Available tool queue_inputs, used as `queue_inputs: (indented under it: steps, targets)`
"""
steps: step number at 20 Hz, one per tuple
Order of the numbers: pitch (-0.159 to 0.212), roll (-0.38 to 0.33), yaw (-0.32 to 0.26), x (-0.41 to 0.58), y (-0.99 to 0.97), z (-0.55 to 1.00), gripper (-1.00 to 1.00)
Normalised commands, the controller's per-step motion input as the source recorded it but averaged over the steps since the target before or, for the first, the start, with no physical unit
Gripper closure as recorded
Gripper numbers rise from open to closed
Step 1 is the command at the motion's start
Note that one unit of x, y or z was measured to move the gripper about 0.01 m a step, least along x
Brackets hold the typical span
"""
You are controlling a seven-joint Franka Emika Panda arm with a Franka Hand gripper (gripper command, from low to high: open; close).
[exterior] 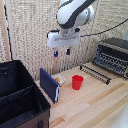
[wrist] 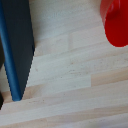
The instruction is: Gently maneuver your gripper in the book's direction. Confidently hold the book by angling your gripper properly. Relocate the book to the caddy. Pinpoint the back pocket of the caddy and set the book down inside it.
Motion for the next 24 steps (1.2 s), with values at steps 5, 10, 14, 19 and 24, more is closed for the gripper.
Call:
queue_inputs:
  steps: [5, 10, 14, 19, 24]
  targets:
    - [-0.047, -0.093, -0.074, -0.005, 0.59, 0.0, -1.0]
    - [-0.014, -0.127, -0.05, 0.027, 0.77, -0.02, -1.0]
    - [0.003, -0.095, -0.004, 0.194, 0.53, -0.15, -1.0]
    - [0.024, -0.052, 0.094, 0.397, 0.21, -0.26, -1.0]
    - [0.046, -0.041, 0.191, 0.453, 0.05, -0.25, -1.0]
